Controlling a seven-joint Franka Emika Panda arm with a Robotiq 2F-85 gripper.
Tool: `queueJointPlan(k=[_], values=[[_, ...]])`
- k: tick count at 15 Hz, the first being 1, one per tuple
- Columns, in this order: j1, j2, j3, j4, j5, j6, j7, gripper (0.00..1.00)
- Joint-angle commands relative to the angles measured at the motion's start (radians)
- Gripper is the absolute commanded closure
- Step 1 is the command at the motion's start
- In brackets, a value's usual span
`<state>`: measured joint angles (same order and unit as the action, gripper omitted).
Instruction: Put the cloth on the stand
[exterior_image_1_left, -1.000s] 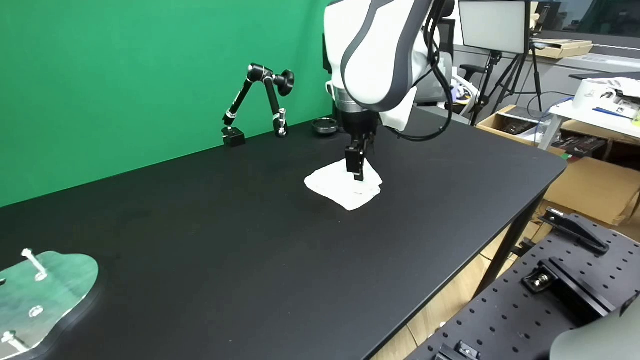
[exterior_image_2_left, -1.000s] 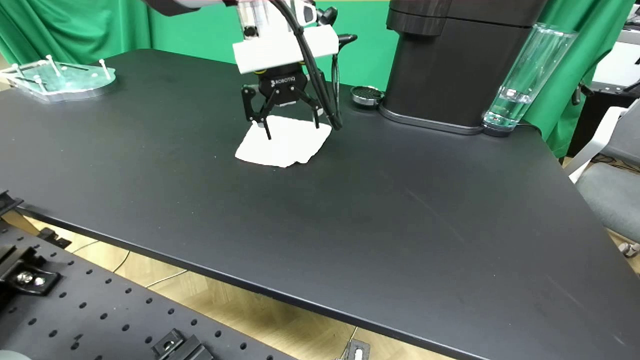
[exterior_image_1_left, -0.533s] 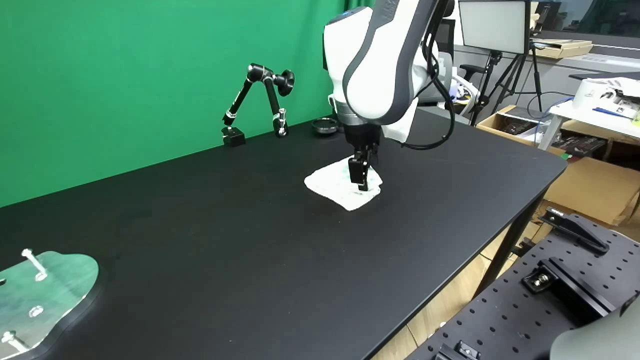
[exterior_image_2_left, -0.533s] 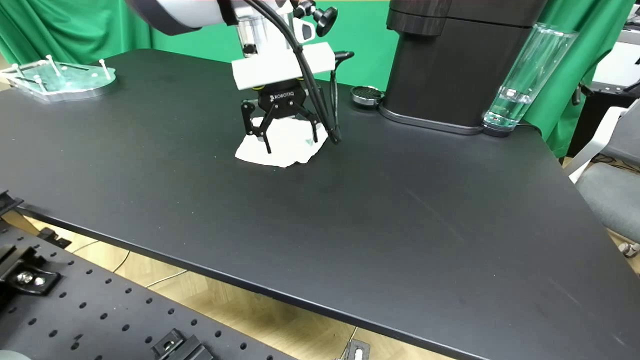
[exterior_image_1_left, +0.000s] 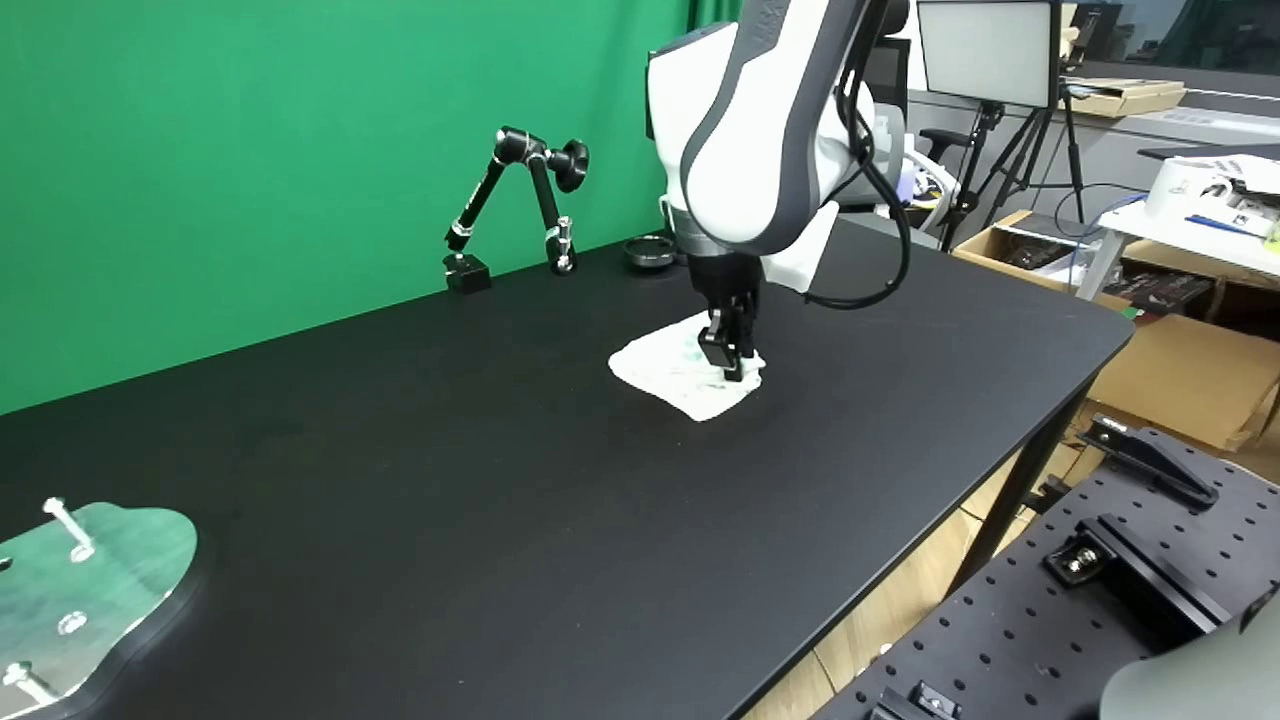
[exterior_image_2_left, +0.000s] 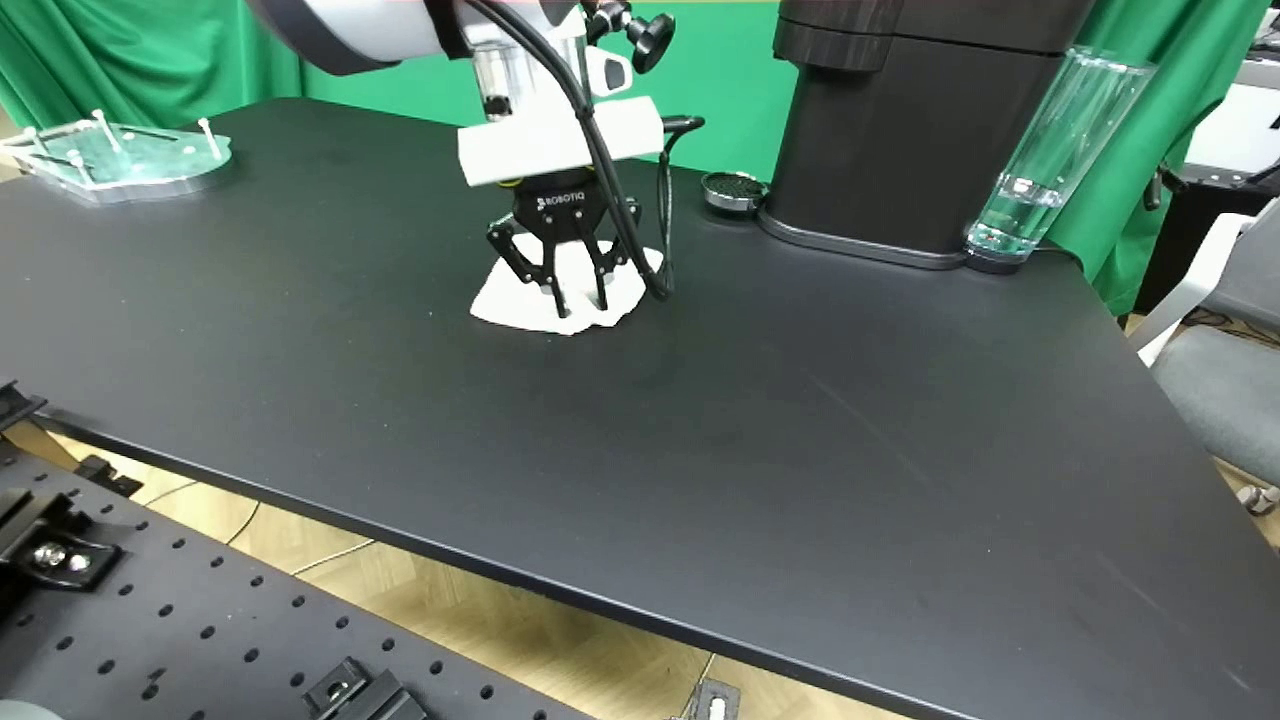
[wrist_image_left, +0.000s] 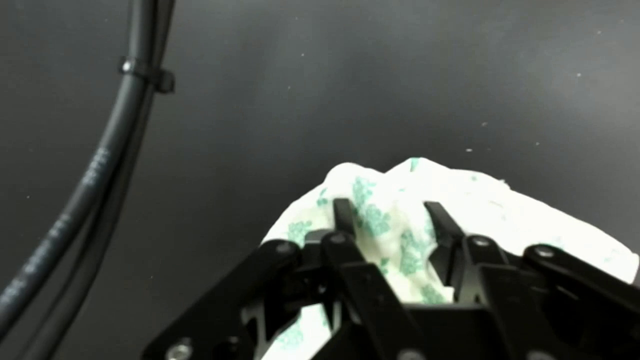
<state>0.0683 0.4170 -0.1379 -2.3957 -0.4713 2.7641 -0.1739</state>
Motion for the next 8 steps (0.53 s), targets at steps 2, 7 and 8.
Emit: queueJointPlan(k=[2,7,8], values=[[-0.011,-0.02,0.026,0.021,0.105,-0.049,0.056,0.95],[0.009,-0.059,0.021,0.091,0.165,-0.051,0.127,0.99],[0.015,-0.066,0.018,0.114,0.167,-0.061,0.144,0.99]])
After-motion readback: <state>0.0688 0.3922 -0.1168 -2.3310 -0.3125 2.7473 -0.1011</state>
